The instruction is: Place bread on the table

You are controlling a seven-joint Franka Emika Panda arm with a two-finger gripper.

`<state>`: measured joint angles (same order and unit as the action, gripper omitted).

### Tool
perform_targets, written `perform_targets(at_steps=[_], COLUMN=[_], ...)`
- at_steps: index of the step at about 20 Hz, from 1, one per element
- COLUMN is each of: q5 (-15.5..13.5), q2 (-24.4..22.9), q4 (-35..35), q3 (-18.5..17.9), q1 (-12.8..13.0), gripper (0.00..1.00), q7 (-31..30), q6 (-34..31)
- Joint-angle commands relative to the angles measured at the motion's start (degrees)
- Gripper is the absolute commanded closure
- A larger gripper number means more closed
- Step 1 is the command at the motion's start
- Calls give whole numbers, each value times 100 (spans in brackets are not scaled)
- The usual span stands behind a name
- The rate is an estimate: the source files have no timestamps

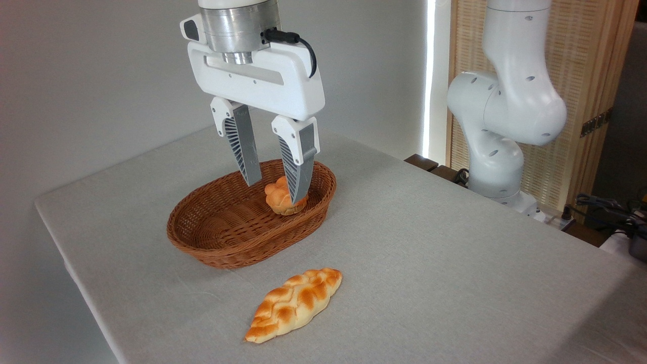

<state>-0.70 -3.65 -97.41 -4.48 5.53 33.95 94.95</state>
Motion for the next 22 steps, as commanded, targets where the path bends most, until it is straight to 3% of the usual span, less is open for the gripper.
perform_targets(at_steps=[1,22], q5=[105,158], q2=[49,75], q4=[161,161], q3=[78,96], q1=[-34,-26], gripper=[0,0], q7=[138,147], q6=[-161,-258])
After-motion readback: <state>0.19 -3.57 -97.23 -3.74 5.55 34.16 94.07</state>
